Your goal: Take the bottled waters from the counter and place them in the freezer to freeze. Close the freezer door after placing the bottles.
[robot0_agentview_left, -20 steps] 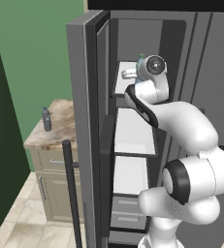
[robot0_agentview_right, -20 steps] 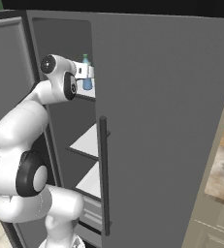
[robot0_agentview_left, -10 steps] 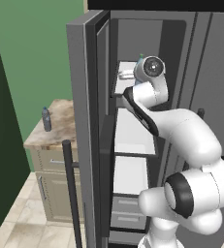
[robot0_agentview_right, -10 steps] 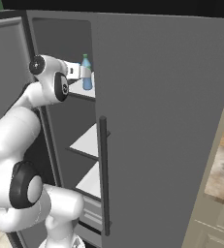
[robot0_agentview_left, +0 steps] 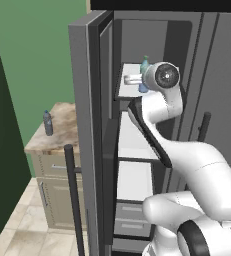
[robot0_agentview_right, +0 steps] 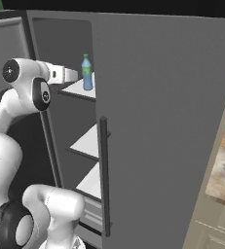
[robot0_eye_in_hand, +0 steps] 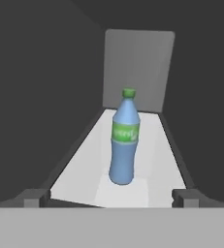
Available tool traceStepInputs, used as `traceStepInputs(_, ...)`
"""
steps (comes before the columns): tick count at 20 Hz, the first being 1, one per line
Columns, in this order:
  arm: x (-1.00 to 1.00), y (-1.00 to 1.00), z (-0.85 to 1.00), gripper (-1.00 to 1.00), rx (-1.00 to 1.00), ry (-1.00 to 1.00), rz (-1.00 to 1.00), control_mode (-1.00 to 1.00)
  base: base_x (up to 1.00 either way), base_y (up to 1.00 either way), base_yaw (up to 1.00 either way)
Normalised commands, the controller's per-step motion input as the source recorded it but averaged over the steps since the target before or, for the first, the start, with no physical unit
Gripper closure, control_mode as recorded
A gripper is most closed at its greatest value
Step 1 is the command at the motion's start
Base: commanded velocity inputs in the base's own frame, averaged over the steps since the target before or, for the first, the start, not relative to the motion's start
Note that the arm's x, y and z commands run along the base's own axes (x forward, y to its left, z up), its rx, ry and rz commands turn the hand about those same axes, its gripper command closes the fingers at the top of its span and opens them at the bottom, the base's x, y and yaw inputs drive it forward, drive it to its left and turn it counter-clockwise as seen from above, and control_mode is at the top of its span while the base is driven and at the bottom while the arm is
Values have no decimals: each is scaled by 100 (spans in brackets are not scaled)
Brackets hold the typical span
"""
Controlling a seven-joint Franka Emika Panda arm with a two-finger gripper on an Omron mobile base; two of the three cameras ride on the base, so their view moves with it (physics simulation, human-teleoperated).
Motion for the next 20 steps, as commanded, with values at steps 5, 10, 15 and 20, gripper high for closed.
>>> traceStepInputs(5, -100, 0, 30, -100, 7, 0, 0, -100, 0, 0, 0)
traceStepInputs(10, -97, -4, 12, -100, 7, 16, 0, -100, 0, 0, 0)
traceStepInputs(15, -88, -20, 0, -100, 6, 36, 0, -100, 0, 0, 0)
traceStepInputs(20, -96, -22, -5, -100, 3, 27, 0, -100, 0, 0, 0)
